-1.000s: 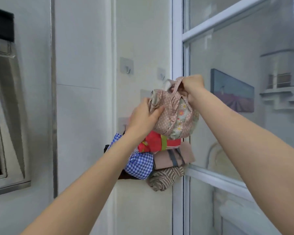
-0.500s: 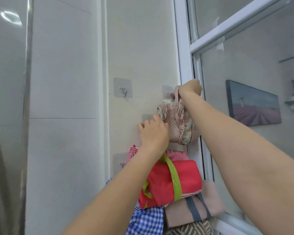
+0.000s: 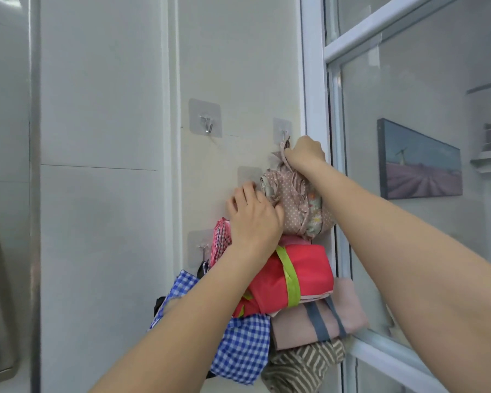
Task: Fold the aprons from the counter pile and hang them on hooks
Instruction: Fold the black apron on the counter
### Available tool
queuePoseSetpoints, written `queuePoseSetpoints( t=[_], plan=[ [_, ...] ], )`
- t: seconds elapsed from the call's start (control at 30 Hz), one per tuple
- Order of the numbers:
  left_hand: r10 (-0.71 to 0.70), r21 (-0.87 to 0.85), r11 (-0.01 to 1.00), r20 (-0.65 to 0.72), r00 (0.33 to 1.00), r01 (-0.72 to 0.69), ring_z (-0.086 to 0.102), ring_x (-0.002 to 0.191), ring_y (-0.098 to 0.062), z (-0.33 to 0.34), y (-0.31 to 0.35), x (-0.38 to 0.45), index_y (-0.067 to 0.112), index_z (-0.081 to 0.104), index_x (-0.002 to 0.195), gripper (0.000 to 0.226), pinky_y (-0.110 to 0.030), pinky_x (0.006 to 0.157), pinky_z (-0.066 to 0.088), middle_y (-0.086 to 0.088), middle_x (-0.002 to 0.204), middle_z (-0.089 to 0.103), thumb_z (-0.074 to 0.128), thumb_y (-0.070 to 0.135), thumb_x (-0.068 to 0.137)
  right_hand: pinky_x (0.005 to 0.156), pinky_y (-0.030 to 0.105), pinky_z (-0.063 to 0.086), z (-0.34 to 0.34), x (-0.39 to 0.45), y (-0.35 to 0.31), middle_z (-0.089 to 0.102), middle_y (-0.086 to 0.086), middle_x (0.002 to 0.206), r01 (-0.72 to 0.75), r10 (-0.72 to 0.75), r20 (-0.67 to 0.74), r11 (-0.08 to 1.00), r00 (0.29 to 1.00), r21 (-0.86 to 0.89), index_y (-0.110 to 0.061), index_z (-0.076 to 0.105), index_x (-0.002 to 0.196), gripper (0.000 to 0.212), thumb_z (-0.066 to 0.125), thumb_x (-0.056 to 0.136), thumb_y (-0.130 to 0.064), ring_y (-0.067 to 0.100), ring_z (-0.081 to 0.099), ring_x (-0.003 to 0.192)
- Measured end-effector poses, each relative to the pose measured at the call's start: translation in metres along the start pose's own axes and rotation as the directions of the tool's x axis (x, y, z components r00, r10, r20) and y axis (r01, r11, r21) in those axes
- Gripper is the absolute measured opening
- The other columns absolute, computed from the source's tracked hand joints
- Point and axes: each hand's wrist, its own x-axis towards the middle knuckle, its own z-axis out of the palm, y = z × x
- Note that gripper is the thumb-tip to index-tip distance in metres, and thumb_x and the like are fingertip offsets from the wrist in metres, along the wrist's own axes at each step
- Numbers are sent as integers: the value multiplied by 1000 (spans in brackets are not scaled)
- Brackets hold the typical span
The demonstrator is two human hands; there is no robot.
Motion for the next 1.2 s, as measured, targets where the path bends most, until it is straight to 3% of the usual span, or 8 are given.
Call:
queuePoseSetpoints(
  t=[0.17,0.33,0.57,0.7,0.83,0.93,1.03,1.2],
  plan=[
    [16,-54,998,15,1000,-15,63,82,-28,-15,-3,-9,6,65,72,40,-31,69,46,-12,92,66,37,35,77,50,26,28,-18,-24,5,39,4,67,-1,-8,-123,998,992,-67,-11,36,65,28,42,90,-2,26,44,66],
    [34,-203,979,19,999,-29,56,93,-34,-43,-19,-26,5,59,91,39,-39,75,43,-16,106,59,33,32,80,71,33,40,-23,-63,-30,60,9,96,231,-230,-264,973,937,-27,-2,59,100,25,35,94,-7,26,54,90],
    [-17,-216,976,38,999,25,48,102,-36,-126,-104,-105,2,56,100,25,-36,77,28,-19,117,52,51,10,77,77,36,49,36,-196,-130,69,7,80,514,-522,-63,803,851,302,-5,65,86,25,41,81,-3,22,64,80],
    [-154,-138,972,247,957,192,43,105,-37,-192,-190,-203,-5,50,116,38,-34,79,23,-24,121,46,48,9,81,56,11,42,93,-323,-174,66,5,76,450,-600,281,771,749,450,-5,68,84,23,45,79,-1,0,55,55],
    [-273,-18,945,507,818,326,45,105,-37,-266,-301,-335,-1,51,112,31,-42,84,37,-20,118,46,52,5,82,71,25,44,161,-461,-213,68,9,87,335,-560,571,824,600,457,-3,69,89,22,48,84,-3,18,59,76],
    [-382,98,898,657,650,428,50,98,-37,-329,-367,-425,0,51,112,27,-44,83,42,-18,116,46,51,4,85,74,24,40,209,-560,-241,67,10,98,338,-521,793,842,316,419,-3,68,100,21,51,91,-9,23,59,93],
    [-468,273,850,782,411,450,51,100,-32,-381,-410,-496,7,49,117,27,-42,86,42,-12,119,45,48,11,90,83,26,43,242,-640,-255,66,12,109,337,-422,902,866,97,369,-4,66,105,22,49,93,-11,24,59,103],
    [-442,367,851,887,135,375,49,110,-23,-420,-443,-584,14,45,124,31,-37,94,44,-6,127,43,49,18,94,88,36,46,282,-733,-235,61,14,105,393,-232,967,884,-101,253,5,64,104,29,42,94,-10,29,58,97]
  ],
)
